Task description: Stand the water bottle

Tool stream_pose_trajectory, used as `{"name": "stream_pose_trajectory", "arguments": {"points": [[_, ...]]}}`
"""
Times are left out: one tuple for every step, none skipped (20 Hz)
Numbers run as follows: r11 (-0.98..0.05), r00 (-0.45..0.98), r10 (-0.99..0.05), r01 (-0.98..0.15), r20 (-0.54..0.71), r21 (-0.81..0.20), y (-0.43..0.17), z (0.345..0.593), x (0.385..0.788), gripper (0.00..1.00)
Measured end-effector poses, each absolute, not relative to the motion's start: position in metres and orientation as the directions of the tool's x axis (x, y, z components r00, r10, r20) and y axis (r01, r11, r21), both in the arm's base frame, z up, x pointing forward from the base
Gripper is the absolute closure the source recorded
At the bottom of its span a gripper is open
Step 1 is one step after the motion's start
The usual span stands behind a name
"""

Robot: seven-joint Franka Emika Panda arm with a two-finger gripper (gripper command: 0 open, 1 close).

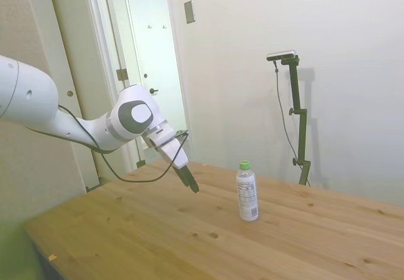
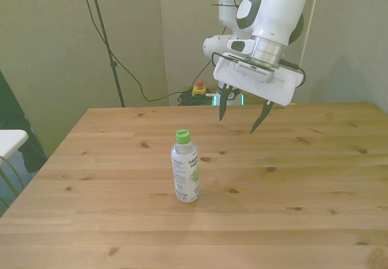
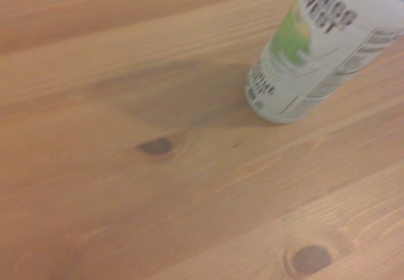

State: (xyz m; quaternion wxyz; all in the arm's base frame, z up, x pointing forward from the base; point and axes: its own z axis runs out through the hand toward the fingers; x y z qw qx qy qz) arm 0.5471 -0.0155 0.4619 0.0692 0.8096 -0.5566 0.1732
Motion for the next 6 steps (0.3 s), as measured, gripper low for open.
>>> {"name": "stream_pose_trajectory", "arguments": {"points": [[-0.409, 0.365, -0.869, -0.910, 0.335, -0.070, -0.016, 0.462, 0.544, 0.00], [-0.447, 0.407, -0.858, -0.892, 0.313, -0.063, -0.017, 0.463, 0.540, 0.00], [-0.483, 0.448, -0.845, -0.873, 0.291, -0.059, -0.017, 0.462, 0.537, 0.00], [-0.521, 0.488, -0.830, -0.852, 0.271, -0.059, -0.018, 0.462, 0.535, 0.00], [-0.558, 0.527, -0.811, -0.827, 0.253, -0.066, -0.019, 0.461, 0.533, 0.00], [-0.591, 0.562, -0.793, -0.803, 0.235, -0.072, -0.019, 0.460, 0.531, 0.00]]}}
